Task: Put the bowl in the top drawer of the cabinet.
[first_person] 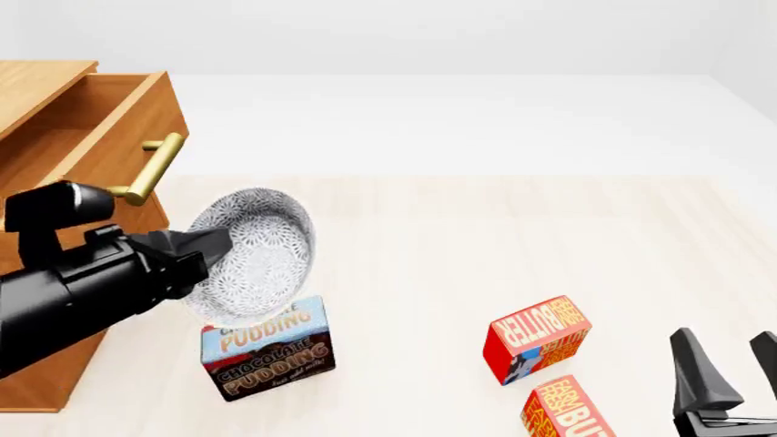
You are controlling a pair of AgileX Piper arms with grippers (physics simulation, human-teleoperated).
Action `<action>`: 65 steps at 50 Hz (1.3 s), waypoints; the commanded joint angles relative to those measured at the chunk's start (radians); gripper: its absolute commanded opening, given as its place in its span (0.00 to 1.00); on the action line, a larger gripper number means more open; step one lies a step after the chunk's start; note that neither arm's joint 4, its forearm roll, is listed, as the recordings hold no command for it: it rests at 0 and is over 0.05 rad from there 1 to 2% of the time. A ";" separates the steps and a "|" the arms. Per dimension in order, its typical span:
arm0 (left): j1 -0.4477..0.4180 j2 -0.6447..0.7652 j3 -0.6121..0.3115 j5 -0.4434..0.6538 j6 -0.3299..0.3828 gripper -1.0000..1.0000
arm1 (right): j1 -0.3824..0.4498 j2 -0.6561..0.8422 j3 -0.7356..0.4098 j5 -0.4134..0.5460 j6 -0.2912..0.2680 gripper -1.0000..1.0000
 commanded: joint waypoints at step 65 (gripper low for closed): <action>0.363 0.220 -0.878 0.671 0.186 0.00 | -0.018 0.105 0.002 -0.055 -0.007 1.00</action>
